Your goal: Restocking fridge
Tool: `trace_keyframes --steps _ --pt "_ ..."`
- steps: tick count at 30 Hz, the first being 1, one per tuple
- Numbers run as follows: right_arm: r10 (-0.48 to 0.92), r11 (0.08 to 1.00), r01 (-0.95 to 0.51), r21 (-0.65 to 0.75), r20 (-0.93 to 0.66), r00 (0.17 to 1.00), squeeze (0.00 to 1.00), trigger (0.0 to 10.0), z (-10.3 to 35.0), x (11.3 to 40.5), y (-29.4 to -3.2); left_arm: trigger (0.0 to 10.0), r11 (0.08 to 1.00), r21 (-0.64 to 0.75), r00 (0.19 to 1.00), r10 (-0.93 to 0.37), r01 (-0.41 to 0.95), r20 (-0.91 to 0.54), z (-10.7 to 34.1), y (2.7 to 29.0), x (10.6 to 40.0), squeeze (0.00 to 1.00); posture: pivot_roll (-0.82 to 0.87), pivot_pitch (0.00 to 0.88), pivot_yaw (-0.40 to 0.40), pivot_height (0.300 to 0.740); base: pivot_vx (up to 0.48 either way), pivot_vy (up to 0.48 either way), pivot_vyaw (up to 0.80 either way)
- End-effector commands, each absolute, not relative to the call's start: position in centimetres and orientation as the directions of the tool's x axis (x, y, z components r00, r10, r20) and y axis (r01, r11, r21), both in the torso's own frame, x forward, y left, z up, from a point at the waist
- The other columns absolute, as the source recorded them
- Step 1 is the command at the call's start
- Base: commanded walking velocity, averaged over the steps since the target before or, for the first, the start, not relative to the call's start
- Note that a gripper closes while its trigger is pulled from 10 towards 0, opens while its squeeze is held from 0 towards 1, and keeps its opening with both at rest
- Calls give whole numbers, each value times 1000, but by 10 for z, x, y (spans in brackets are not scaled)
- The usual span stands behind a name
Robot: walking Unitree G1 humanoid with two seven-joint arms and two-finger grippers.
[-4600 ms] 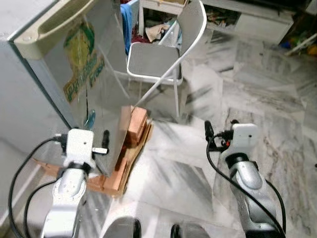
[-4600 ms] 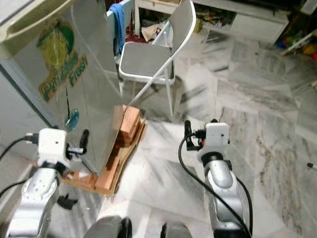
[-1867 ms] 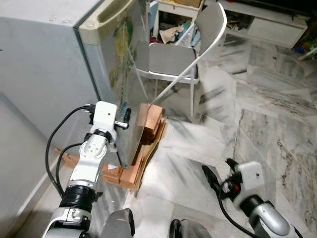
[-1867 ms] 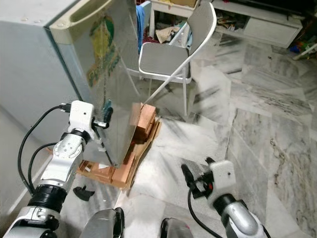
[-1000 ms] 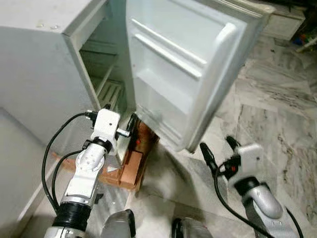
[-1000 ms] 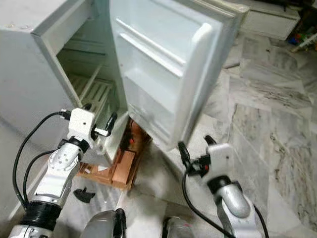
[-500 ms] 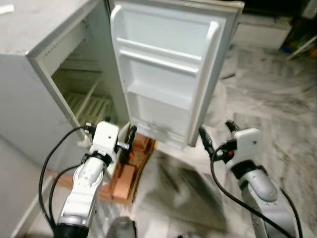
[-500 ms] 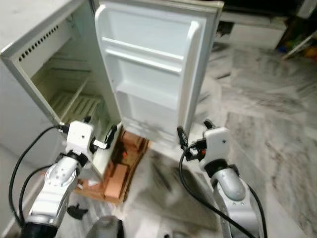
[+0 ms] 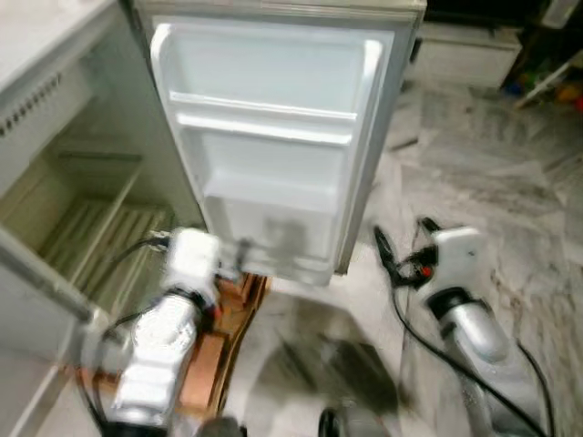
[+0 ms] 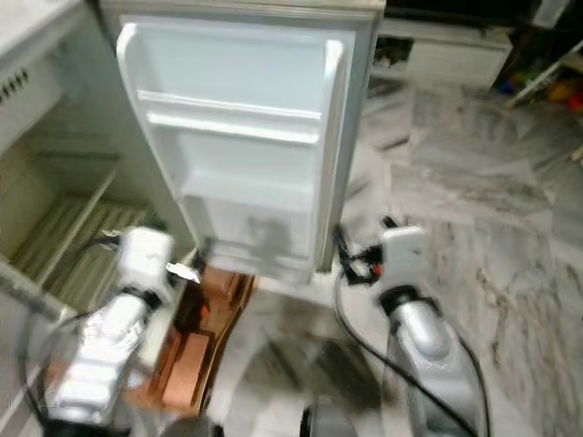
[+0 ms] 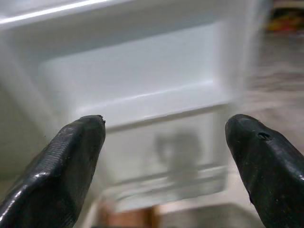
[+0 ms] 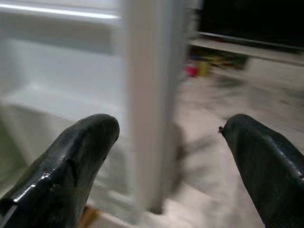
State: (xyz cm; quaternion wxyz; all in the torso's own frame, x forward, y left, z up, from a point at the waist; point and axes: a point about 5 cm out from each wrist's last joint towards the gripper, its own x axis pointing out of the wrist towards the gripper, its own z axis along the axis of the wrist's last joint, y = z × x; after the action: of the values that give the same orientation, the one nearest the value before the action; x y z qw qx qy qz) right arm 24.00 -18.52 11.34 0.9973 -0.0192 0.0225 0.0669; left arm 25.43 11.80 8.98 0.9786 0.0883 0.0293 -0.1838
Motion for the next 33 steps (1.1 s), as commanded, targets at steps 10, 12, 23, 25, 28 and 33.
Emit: trace_keyframes --steps 10,12,23,25,28,33 --pt "186 982 -187 -20 -7 982 0 10000 118 250 -163 10000 914 202 936 -340 351 -88 94 124 257 0 30 72 -14 740 195 -376 0" --pt "194 981 -194 -19 -14 981 0 10000 116 249 -162 10000 914 203 936 -339 351 -89 94 124 257 0 30 72 -14 740 255 -405 0" --pt "206 978 -206 -18 -15 978 0 10000 116 251 -161 10000 910 206 932 -348 361 -99 93 120 260 0 19 76 -21 740 295 -375 -297" --pt "207 978 -207 -18 -14 978 0 10000 116 251 -161 10000 909 207 932 -349 363 -101 93 119 263 0 19 77 -22 740 311 -360 0" --pt "209 978 -209 -19 -14 978 0 10000 116 251 -160 10000 907 209 931 -351 365 -102 94 116 267 0 18 78 -22 740 334 -340 0" --pt "212 977 -212 -20 -12 977 0 10000 116 252 -159 10000 905 220 931 -352 364 -92 98 113 274 0 13 77 -20 740 395 -265 0"
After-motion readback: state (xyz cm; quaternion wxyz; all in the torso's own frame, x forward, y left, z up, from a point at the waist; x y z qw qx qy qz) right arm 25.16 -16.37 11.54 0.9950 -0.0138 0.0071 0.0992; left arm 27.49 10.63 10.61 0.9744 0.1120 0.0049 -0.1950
